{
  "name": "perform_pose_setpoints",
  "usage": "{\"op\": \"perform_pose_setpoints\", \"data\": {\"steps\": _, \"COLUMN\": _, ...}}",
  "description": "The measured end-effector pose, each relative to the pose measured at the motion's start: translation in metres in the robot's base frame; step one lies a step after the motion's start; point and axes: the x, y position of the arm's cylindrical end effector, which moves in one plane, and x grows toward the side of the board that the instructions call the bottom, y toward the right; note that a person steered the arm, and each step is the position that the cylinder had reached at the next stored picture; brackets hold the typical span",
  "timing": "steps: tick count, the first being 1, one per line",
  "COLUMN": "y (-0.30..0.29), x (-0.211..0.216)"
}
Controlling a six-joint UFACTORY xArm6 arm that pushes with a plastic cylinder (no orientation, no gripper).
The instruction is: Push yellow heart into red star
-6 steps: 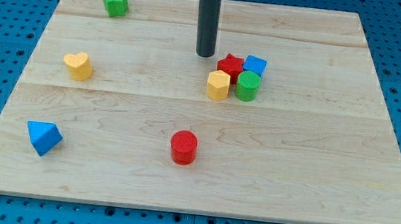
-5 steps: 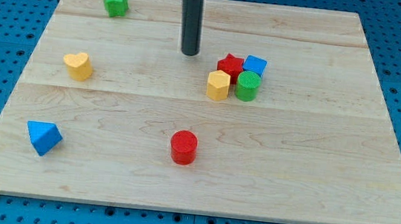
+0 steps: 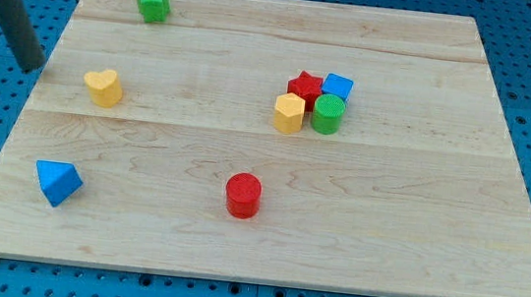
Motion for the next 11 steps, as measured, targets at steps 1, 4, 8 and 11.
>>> {"op": "perform_pose_setpoints", "data": {"steps": 1, "y": 0.001, "x": 0.029}}
{"op": "perform_pose_setpoints", "data": {"steps": 4, "y": 0.058, "x": 0.018}}
{"op": "perform_pose_setpoints", "data": {"steps": 8, "y": 0.125, "x": 0.017}}
{"op": "perform_pose_setpoints", "data": {"steps": 11, "y": 0.151, "x": 0.065}}
